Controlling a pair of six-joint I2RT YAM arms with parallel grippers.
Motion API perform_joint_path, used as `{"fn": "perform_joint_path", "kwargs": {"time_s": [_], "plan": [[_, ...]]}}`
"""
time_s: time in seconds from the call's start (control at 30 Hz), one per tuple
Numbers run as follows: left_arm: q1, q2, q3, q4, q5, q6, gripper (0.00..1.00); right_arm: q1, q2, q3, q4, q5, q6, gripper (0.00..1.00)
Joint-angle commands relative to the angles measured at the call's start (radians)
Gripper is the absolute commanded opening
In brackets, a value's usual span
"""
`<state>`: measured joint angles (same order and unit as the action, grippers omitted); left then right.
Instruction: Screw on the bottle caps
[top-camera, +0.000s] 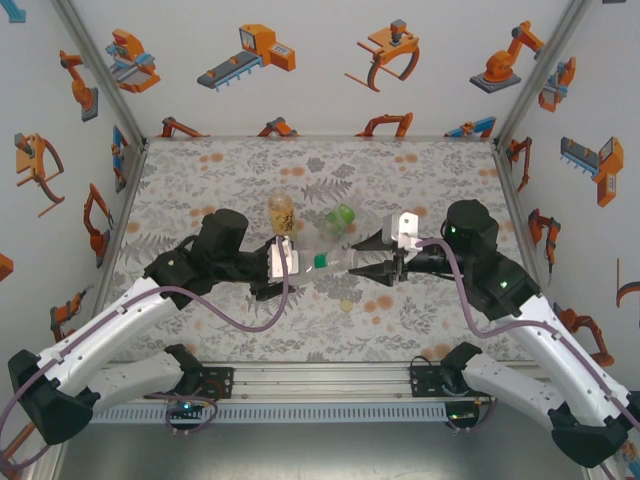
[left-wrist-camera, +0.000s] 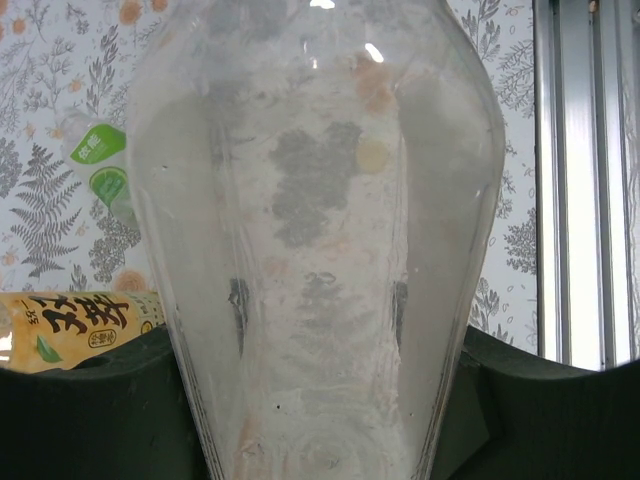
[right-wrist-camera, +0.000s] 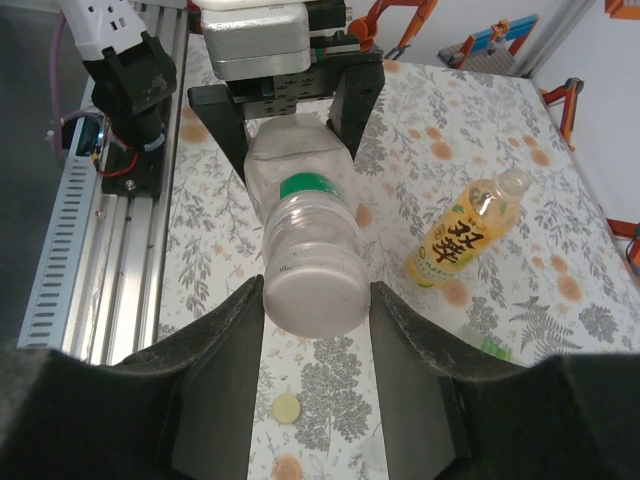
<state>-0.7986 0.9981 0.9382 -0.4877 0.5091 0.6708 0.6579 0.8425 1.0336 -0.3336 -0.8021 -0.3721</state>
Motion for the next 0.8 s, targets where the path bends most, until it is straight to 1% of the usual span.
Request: {"fn": "perform_joint_path", "kwargs": {"time_s": [0.0,0.4,0.6,0.77], "plan": [[-0.008,-0.001,0.010,-0.018,0.031,0.031,0.00,0.011,0.013,0.048,-0.037,-0.043,-0.041,0.04],[-0.018,0.025,0.033,-0.070,0.050,0.044,0.00,0.028,0.062,0.101,-0.117,-0.070,-0.083,0.03],[-0.018,0.030,0.039,-0.075,0.070,0.040,0.00,0.042,0.098,0.143,-0.198,-0.078,-0.128,0.02],[-0.017,0.028,0.037,-0.075,0.069,0.041,0.00,0.052,0.112,0.157,-0.220,-0.070,-0.143,0.02]]}}
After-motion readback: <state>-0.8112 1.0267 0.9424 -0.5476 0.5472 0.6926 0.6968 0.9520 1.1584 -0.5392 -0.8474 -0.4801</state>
